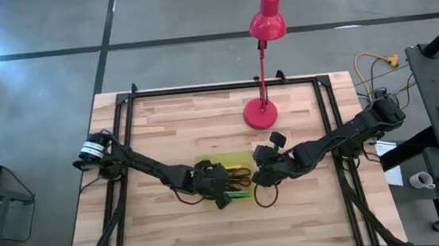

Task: Pick & place school supplies into a supply box
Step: Close the yellow supply box

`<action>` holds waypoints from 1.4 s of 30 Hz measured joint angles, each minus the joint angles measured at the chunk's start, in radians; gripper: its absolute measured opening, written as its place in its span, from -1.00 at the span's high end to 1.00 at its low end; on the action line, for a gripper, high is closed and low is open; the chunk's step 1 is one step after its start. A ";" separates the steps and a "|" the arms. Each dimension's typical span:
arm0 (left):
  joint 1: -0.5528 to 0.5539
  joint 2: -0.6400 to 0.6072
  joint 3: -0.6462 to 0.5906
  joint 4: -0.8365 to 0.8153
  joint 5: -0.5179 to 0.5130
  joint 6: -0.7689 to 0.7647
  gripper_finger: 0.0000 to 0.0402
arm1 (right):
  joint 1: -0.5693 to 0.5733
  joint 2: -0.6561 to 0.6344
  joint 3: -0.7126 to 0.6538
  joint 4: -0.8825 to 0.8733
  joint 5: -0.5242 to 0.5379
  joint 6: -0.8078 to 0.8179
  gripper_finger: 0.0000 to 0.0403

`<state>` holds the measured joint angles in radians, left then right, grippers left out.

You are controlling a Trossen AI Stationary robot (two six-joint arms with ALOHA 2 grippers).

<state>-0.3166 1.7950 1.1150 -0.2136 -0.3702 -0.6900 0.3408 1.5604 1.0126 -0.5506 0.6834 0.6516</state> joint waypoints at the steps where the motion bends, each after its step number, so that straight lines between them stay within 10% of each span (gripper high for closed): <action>1: -0.005 0.000 0.012 -0.018 0.000 0.007 1.00 | 0.000 0.000 -0.001 0.000 0.000 0.006 0.86; 42: -0.264 -0.004 0.044 0.092 -0.055 0.056 1.00 | 0.000 0.000 -0.003 0.006 0.027 0.082 0.86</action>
<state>-0.5803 1.7915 1.1587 -0.1213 -0.4255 -0.6338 0.3405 1.5604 1.0096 -0.5449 0.7101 0.7336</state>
